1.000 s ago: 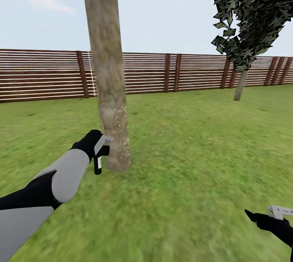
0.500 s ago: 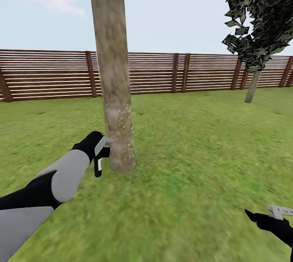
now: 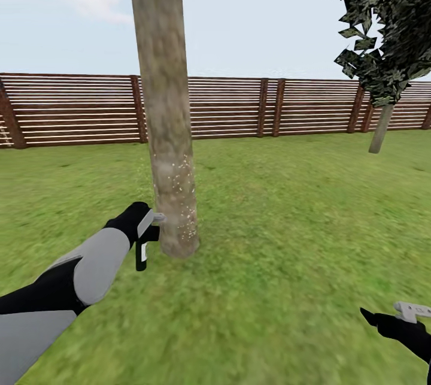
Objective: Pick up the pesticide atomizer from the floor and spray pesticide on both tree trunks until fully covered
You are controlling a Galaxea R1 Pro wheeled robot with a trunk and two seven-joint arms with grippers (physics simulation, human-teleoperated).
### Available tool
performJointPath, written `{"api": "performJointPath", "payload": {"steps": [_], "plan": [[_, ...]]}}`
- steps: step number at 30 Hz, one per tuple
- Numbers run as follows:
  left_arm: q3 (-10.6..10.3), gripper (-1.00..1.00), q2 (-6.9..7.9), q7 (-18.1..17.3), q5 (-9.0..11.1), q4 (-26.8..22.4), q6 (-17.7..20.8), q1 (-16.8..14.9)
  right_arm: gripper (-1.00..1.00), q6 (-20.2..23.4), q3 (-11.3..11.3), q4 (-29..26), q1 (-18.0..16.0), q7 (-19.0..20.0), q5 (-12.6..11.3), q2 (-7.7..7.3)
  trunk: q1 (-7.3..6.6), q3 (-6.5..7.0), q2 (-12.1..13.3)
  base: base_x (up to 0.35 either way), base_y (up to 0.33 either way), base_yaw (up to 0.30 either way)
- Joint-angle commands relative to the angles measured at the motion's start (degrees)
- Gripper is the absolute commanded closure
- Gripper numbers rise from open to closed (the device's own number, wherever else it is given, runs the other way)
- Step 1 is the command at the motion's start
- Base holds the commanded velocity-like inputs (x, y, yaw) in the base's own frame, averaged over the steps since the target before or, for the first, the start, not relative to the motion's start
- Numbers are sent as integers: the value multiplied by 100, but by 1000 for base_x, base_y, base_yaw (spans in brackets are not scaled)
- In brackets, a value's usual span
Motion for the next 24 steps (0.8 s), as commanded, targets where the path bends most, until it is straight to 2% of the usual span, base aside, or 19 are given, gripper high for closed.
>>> {"api": "performJointPath", "payload": {"steps": [1,21,22,24], "plan": [[-4,100,2,0,-7,-1,-1,17,-100,-1,0,0,0,2,-1,0,0,0,0,0,0,19],[-55,100,-53,-51,-18,18,-131,201,-100,1,0,0,0,-2,0,0,0,0,0,32,-47,1],[-70,100,-50,-52,-21,16,-134,201,-100,0,0,0,0,-2,0,0,0,0,0,0,0,0],[-237,100,-29,-54,-25,28,-183,201,-100,-1,0,0,0,-2,-2,0,0,0,0,0,0,0]]}}
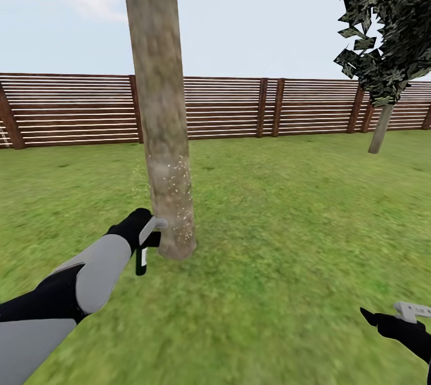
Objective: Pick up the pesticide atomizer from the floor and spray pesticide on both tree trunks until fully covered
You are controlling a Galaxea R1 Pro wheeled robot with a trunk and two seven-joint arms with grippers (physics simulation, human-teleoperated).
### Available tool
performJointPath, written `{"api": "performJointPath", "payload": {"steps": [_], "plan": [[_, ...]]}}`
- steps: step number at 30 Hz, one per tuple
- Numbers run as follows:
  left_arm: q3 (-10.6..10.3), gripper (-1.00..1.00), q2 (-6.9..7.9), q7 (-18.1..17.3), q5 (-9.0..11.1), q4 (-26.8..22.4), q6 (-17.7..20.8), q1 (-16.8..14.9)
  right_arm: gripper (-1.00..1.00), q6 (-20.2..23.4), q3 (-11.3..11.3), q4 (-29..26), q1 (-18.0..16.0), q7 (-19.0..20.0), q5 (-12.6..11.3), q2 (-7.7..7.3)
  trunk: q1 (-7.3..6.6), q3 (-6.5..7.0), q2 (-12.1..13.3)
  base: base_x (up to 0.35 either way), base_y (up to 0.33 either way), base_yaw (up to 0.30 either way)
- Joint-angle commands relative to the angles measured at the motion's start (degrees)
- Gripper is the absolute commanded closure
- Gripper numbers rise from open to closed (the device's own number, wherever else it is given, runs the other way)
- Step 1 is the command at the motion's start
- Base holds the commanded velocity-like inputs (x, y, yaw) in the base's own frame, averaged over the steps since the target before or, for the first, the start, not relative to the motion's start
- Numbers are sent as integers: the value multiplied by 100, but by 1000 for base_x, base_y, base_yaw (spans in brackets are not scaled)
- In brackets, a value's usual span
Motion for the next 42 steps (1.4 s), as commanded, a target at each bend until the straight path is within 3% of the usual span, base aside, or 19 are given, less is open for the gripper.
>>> {"api": "performJointPath", "payload": {"steps": [1,5,7,8,9,10,11,13,15,18,28,37,42], "plan": [[-74,100,-11,-9,0,12,-15,0,-100,-1,0,0,0,0,0,0,0,0,0,0,0,0],[-241,100,-28,-61,0,53,-150,8,-100,-1,0,0,0,1,1,0,0,0,0,0,0,0],[-374,100,-28,-310,-6,51,-164,8,-100,-1,0,0,0,0,2,0,0,0,0,0,0,0],[-582,100,-30,-499,-11,45,-167,8,-100,-1,0,0,0,0,0,0,0,0,0,0,0,0],[-1155,100,-46,-855,-15,21,-165,9,-100,0,0,0,0,0,0,0,0,0,0,0,0,0],[-1392,100,-53,-985,-13,8,-161,5,-100,0,0,0,0,0,-1,0,0,0,0,0,0,0],[-1599,100,-58,-1095,-11,-27,-153,3,-100,1,0,0,0,0,-1,0,0,0,0,0,0,0],[-1767,100,-53,-1186,-10,-345,39,0,-100,-1,0,0,0,0,-2,0,0,0,0,0,0,0],[-1809,100,-53,-1207,-8,-878,623,0,-100,0,0,0,0,0,1,0,0,0,0,0,0,0],[-1817,100,-55,-1213,-1,-1232,918,-14,-100,-1,0,0,0,0,-2,0,0,0,0,0,0,0],[-1825,100,-64,-1442,-1,-1303,975,-68,-100,1,0,0,0,0,-6,0,0,0,0,0,0,0],[-1820,100,-99,-1458,-1,-1307,1057,-535,-100,0,0,0,0,0,-3,0,0,0,0,0,0,0],[-1819,100,-110,-1487,8,-1298,1077,-974,-100,1,0,0,0,0,-3,0,0,0,0,0,0,0]]}}
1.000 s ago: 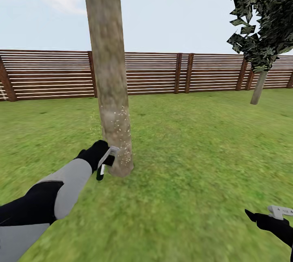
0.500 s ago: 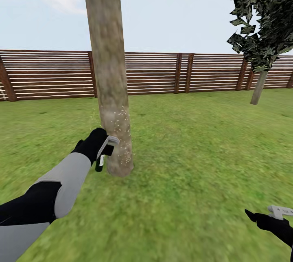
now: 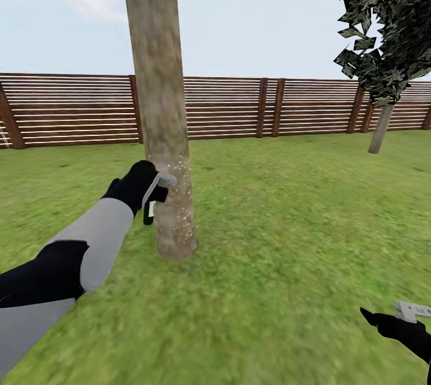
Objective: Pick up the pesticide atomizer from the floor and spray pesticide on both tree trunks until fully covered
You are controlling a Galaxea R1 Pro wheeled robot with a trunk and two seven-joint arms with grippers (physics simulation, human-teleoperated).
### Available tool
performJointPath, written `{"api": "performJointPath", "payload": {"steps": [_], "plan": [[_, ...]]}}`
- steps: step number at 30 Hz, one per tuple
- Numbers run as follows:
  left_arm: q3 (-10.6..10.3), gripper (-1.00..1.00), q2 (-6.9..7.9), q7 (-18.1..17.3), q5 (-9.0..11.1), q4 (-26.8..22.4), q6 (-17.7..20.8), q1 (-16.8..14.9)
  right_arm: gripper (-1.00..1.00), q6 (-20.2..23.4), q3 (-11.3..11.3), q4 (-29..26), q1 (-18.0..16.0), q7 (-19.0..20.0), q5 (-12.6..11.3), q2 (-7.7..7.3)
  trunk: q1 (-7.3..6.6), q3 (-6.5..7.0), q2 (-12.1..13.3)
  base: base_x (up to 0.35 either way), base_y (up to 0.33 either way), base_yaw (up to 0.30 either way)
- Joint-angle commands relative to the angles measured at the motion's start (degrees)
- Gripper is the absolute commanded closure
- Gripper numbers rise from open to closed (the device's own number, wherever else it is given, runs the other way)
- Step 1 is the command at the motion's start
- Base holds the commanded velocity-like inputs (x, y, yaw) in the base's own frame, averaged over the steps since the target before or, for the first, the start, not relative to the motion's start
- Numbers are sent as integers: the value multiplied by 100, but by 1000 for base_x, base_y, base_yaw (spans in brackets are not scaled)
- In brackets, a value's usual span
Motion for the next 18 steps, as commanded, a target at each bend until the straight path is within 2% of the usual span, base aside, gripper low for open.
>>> {"api": "performJointPath", "payload": {"steps": [1,8,15,16,18], "plan": [[1,100,-11,-2,0,1,4,-72,-100,-1,0,0,0,0,1,0,1,-1,0,0,0,0],[1,100,-32,-4,9,1,9,-464,-100,-1,0,0,0,0,2,0,1,-1,0,0,0,0],[-8,100,-30,-4,25,67,9,-495,-100,-3,0,0,0,0,1,0,1,-1,0,0,0,0],[-8,100,-31,-4,26,140,5,-488,-100,-3,0,0,0,0,3,0,1,-1,0,0,0,0],[-2,100,-26,-10,15,601,-17,-473,-100,-3,0,0,0,0,4,0,1,-1,0,0,0,0]]}}
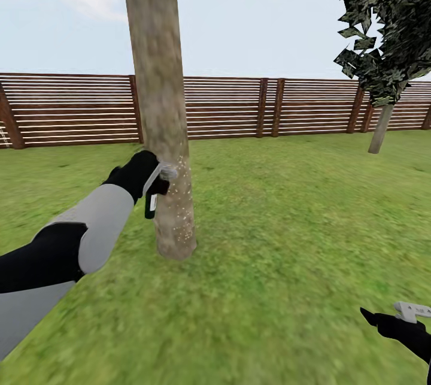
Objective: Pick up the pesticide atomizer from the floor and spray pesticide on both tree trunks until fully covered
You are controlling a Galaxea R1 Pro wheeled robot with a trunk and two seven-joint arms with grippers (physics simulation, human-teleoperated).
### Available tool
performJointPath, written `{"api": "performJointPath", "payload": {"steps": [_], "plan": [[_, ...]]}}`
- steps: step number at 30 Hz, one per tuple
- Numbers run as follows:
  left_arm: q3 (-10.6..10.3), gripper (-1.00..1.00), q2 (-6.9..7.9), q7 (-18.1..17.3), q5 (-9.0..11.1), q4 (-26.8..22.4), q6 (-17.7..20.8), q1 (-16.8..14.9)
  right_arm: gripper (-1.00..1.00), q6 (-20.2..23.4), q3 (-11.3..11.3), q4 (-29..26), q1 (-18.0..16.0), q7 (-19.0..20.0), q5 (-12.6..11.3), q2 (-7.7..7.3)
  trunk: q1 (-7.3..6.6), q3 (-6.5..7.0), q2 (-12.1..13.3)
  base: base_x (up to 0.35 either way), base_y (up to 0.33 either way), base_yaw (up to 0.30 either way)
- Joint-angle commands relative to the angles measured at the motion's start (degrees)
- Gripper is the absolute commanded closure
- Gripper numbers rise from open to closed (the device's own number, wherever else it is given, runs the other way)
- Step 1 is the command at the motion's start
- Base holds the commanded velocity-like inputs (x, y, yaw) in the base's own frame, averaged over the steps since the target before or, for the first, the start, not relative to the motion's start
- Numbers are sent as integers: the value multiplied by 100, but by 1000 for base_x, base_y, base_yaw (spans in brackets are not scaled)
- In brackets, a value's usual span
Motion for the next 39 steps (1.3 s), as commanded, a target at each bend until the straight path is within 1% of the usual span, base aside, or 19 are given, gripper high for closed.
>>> {"api": "performJointPath", "payload": {"steps": [1,4,6,8,10,12,15,16,19,21,25,27,29,30,34,36,39], "plan": [[-6,100,1,-1,-26,137,-5,1,-100,0,0,0,0,0,0,0,-1,1,-1,0,0,0],[-5,100,2,-8,-29,515,-35,15,-100,0,0,0,0,0,-1,0,-1,1,-1,0,0,0],[-4,100,2,-10,-34,893,-73,18,-100,0,0,0,0,0,-2,0,-1,1,-1,0,0,0],[-4,100,2,-11,-44,1076,-120,33,-100,0,0,0,0,0,-3,0,-1,1,-1,0,0,0],[-4,100,2,-11,-46,1137,-136,79,-100,2,0,0,0,0,-3,0,-1,1,-1,0,0,0],[-4,100,2,-11,-52,1160,-151,239,-100,2,0,0,0,0,-3,0,-1,1,-1,0,0,0],[-4,100,22,-11,-62,1176,-382,658,-100,0,0,5,0,-7,0,0,-1,1,-1,0,0,0],[-4,100,52,-11,-63,1177,-445,802,-100,0,0,5,0,-8,0,0,-1,1,-1,0,0,0],[-8,100,174,-11,-66,1177,-818,1215,-100,0,0,3,0,-9,0,0,-1,1,-1,0,0,0],[-7,100,280,-11,-67,1178,-1033,1411,-100,0,0,1,0,-9,0,0,-1,1,-1,0,0,0],[-5,100,368,-11,-61,1177,-1874,2045,-100,-23,0,1,0,-11,0,-8,-1,1,-1,0,0,0],[-2,100,430,-11,-46,1178,-2308,2241,-100,-46,0,7,0,-15,0,-46,-1,1,-1,0,0,0],[3,100,450,-11,-29,1178,-2797,2378,-100,-251,0,8,0,-15,-1,-59,-1,1,-1,-24,0,0],[5,100,452,-11,-25,1175,-2982,2414,-100,-353,0,8,0,-13,-5,-60,-1,1,-1,-163,0,0],[6,100,441,-11,-17,1095,-3479,2450,-100,-463,0,9,0,-16,-13,-61,-1,1,-1,-292,0,0],[9,100,441,-11,-13,1097,-3678,2464,-100,-469,0,9,0,-14,-16,-62,-1,1,-1,-335,0,0],[9,100,442,-17,-12,1099,-3779,2470,-100,-470,0,9,0,-9,-22,-62,-1,1,-1,-340,0,0]]}}
